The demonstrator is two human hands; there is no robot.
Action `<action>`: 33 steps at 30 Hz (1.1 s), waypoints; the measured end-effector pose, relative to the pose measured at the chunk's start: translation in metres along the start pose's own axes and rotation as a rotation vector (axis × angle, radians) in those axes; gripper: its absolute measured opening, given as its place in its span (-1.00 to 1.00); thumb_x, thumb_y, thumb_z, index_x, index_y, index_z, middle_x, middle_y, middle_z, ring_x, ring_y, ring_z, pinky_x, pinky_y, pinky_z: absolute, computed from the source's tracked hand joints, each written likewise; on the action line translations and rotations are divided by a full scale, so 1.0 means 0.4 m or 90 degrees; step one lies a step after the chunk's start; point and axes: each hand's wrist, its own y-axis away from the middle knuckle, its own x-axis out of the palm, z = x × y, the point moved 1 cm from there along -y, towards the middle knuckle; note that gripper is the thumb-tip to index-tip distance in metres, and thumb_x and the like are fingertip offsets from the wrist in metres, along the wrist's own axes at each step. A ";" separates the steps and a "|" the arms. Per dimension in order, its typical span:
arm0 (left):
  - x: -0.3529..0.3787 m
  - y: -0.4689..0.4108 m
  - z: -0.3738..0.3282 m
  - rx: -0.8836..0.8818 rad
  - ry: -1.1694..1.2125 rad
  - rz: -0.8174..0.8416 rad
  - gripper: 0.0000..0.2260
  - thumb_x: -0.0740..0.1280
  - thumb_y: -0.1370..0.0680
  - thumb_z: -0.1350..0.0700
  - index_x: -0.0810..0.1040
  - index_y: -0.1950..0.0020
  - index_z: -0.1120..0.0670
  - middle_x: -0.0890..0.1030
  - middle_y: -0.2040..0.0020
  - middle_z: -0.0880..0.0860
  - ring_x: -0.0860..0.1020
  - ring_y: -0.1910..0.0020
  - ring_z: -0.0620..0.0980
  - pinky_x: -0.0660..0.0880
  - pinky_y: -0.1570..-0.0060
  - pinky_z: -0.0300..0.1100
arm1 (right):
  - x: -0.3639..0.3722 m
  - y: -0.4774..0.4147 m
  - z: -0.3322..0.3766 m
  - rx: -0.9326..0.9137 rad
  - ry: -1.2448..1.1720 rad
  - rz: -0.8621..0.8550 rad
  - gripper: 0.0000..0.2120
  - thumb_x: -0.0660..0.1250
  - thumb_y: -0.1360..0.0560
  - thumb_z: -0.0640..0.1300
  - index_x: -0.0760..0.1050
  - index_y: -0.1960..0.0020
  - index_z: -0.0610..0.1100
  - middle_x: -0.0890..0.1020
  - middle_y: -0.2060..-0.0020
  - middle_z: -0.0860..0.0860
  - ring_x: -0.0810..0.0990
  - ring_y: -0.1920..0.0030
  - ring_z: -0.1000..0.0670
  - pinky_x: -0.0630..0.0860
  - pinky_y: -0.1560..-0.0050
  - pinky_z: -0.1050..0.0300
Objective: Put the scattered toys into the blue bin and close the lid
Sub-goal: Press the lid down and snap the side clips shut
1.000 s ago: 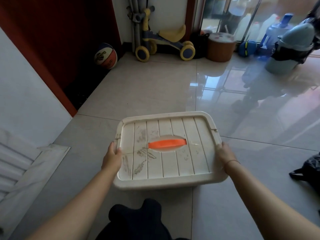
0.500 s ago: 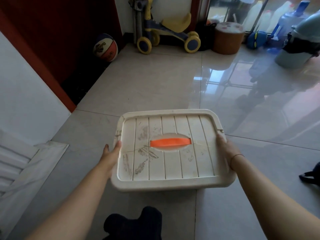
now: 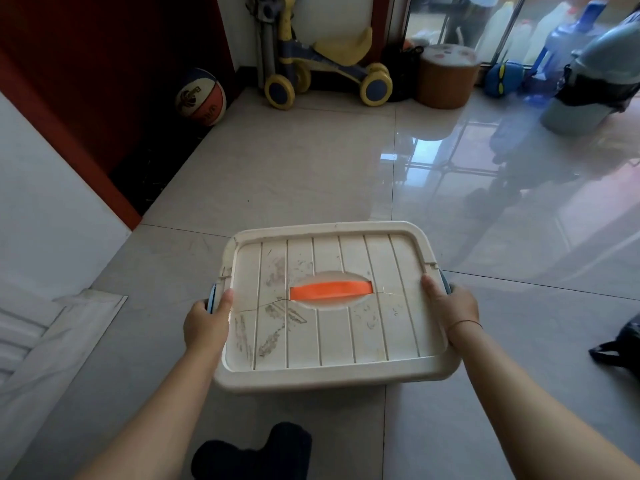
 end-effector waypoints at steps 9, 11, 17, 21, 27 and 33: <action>0.007 -0.004 -0.003 0.019 -0.041 -0.009 -0.64 0.24 -0.52 -0.18 0.38 0.01 0.13 0.53 0.16 0.11 0.52 0.22 0.14 0.49 0.23 -0.01 | -0.001 -0.017 0.001 0.017 -0.054 0.063 -0.53 0.30 -0.47 0.16 0.43 -0.11 -0.24 0.54 0.04 -0.15 0.51 0.07 -0.14 0.40 0.08 0.04; 0.008 -0.010 -0.002 0.030 -0.042 0.026 -0.62 0.22 -0.54 -0.18 0.40 -0.12 0.12 0.55 0.08 0.11 0.54 0.15 0.14 0.50 0.15 0.00 | -0.014 -0.034 0.014 0.005 -0.152 0.136 -0.49 0.34 -0.48 0.05 0.30 -0.35 -0.11 0.48 -0.11 -0.10 0.50 -0.04 -0.11 0.46 -0.06 0.00; 0.013 -0.019 0.000 0.042 -0.031 0.062 -0.60 0.19 -0.56 -0.15 0.44 -0.22 0.12 0.54 0.02 0.10 0.51 0.08 0.12 0.43 0.09 -0.05 | -0.022 -0.078 0.038 0.011 -0.146 0.237 -0.64 0.28 -0.52 0.04 0.46 -0.23 -0.13 0.57 -0.05 -0.10 0.55 -0.03 -0.12 0.51 -0.11 -0.10; 0.014 -0.021 0.000 0.055 -0.034 0.053 -0.62 0.17 -0.56 -0.17 0.44 -0.18 0.10 0.56 0.02 0.12 0.52 0.09 0.14 0.46 0.08 -0.02 | 0.003 -0.070 0.064 -0.030 0.007 0.118 -0.55 0.07 -0.58 0.16 0.45 -0.17 -0.19 0.52 -0.08 -0.12 0.47 -0.13 -0.09 0.28 -0.02 0.13; 0.017 -0.014 -0.002 0.065 -0.049 0.028 -0.60 0.16 -0.56 -0.19 0.46 -0.17 0.10 0.56 0.04 0.10 0.52 0.10 0.13 0.45 0.11 -0.03 | 0.020 -0.072 0.044 -0.026 0.098 0.000 -0.53 0.05 -0.56 0.22 0.46 0.08 -0.17 0.58 0.02 -0.23 0.52 -0.05 -0.23 0.30 0.12 0.05; 0.013 -0.021 0.009 0.064 -0.035 0.033 -0.59 0.17 -0.53 -0.24 0.50 -0.14 0.05 0.60 0.06 0.10 0.57 0.11 0.15 0.54 0.03 0.06 | 0.008 -0.074 0.041 -0.026 0.036 -0.007 -0.55 0.18 -0.52 0.20 0.48 0.07 -0.22 0.52 0.20 -0.13 0.46 0.14 -0.14 0.32 0.13 0.07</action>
